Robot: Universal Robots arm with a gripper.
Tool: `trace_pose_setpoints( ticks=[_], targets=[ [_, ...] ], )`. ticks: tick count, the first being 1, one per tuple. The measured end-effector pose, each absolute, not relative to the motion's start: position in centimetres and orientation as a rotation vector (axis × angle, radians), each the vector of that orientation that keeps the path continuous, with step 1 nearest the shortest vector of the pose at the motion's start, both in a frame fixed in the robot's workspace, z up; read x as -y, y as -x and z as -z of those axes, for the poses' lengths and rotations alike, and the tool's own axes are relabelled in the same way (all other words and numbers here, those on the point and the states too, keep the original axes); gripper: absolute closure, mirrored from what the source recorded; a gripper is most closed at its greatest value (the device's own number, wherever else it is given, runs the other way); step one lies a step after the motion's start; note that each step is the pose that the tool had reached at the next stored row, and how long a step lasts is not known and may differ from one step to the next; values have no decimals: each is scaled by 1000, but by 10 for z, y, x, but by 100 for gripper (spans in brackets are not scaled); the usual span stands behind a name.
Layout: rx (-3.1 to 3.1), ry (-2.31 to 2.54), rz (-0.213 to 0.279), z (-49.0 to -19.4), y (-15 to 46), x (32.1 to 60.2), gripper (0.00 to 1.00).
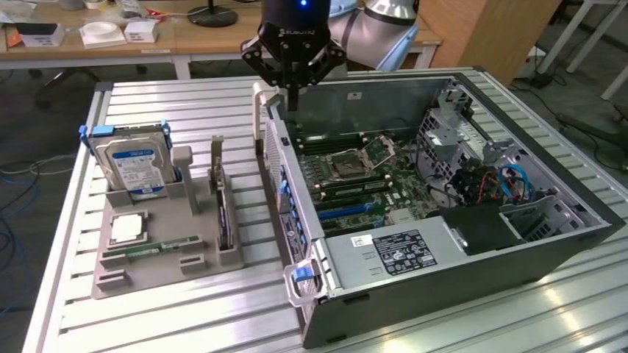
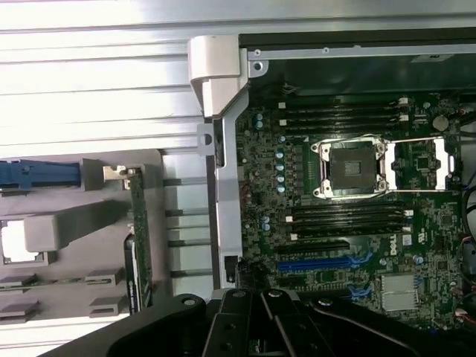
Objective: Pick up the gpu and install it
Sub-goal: 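Reach for the gpu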
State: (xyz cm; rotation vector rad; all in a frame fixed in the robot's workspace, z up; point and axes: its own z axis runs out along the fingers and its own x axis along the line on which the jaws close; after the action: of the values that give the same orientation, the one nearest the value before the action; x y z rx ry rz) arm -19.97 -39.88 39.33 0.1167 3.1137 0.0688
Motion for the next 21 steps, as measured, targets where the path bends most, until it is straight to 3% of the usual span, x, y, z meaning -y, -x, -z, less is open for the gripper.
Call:
trace_pose_setpoints(
  ticks=[21],
  targets=[
    [-3114,-117,-69,-393,234,399,90]
  ],
)
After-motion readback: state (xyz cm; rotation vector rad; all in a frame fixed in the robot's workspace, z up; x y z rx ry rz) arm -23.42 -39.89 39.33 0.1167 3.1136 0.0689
